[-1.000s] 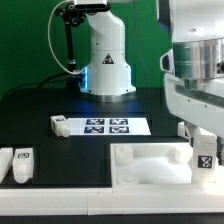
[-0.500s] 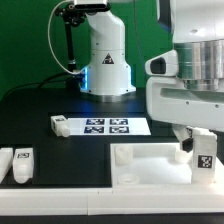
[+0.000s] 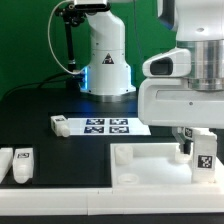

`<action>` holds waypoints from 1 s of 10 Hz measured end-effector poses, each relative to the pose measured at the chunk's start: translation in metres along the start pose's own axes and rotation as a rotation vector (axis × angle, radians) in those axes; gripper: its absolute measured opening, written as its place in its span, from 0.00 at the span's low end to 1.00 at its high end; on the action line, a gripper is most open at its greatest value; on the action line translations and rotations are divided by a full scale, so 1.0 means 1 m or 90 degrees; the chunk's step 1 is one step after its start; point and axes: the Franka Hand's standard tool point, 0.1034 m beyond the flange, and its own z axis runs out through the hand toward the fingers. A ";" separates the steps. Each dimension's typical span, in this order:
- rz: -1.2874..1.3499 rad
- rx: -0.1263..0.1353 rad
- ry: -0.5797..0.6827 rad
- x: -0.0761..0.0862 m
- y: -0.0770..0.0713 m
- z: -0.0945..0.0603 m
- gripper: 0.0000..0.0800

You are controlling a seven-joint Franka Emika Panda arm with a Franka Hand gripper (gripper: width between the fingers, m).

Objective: Assemble one leg

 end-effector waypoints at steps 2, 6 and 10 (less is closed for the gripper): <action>0.065 -0.001 0.000 0.000 0.001 0.000 0.36; 0.382 -0.003 -0.007 0.000 0.003 0.001 0.36; 0.807 0.021 -0.057 0.002 0.004 0.000 0.36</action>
Offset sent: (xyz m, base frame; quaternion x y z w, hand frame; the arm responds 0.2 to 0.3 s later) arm 0.0067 -0.0089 -0.0056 -0.0358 0.0074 0.2547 0.9663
